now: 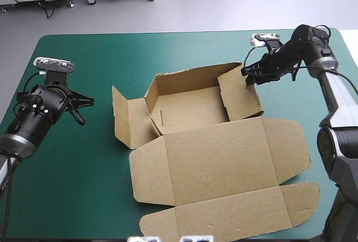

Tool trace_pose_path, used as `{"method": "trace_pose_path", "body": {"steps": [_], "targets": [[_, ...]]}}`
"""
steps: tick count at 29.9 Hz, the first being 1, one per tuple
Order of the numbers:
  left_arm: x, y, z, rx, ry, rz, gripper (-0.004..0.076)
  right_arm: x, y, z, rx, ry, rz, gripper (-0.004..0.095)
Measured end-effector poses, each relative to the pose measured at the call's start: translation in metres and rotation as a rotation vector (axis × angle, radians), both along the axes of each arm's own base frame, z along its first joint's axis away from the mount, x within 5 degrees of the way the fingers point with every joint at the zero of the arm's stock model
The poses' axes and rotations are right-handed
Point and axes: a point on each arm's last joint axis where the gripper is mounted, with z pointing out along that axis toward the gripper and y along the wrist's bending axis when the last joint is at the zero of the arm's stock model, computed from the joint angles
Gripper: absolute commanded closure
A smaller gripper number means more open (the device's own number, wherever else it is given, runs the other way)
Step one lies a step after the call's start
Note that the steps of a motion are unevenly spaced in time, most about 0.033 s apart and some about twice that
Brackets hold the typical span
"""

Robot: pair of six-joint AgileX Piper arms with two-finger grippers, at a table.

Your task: Fold the box

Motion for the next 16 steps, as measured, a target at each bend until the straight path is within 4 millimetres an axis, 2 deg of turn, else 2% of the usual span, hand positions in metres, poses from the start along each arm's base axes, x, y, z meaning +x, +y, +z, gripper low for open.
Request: {"method": "trace_pose_path", "body": {"steps": [6, 8, 9, 10, 12, 16], "targets": [[0.000, 0.000, 0.000, 0.000, 0.001, 0.000, 0.0712, 0.010, 0.001, -0.024, 0.011, 0.053, 0.001, 0.0572], [0.000, 0.000, 0.000, 0.000, 0.001, 0.000, 0.0712, 0.013, 0.003, -0.031, 0.031, 0.073, -0.001, 0.0651], [0.000, 0.000, 0.000, 0.000, 0.001, 0.000, 0.0712, 0.014, 0.004, -0.034, 0.042, 0.080, -0.002, 0.0720], [0.000, 0.000, 0.000, 0.000, 0.001, 0.000, 0.0712, 0.015, 0.005, -0.037, 0.054, 0.088, -0.004, 0.0829], [0.000, 0.000, 0.000, -0.001, 0.001, 0.000, 0.0712, 0.017, 0.007, -0.042, 0.078, 0.100, -0.005, 0.0925], [0.000, 0.000, 0.000, -0.004, 0.001, 0.001, 0.0712, 0.018, 0.007, -0.043, 0.081, 0.098, -0.007, 0.0913]]}}
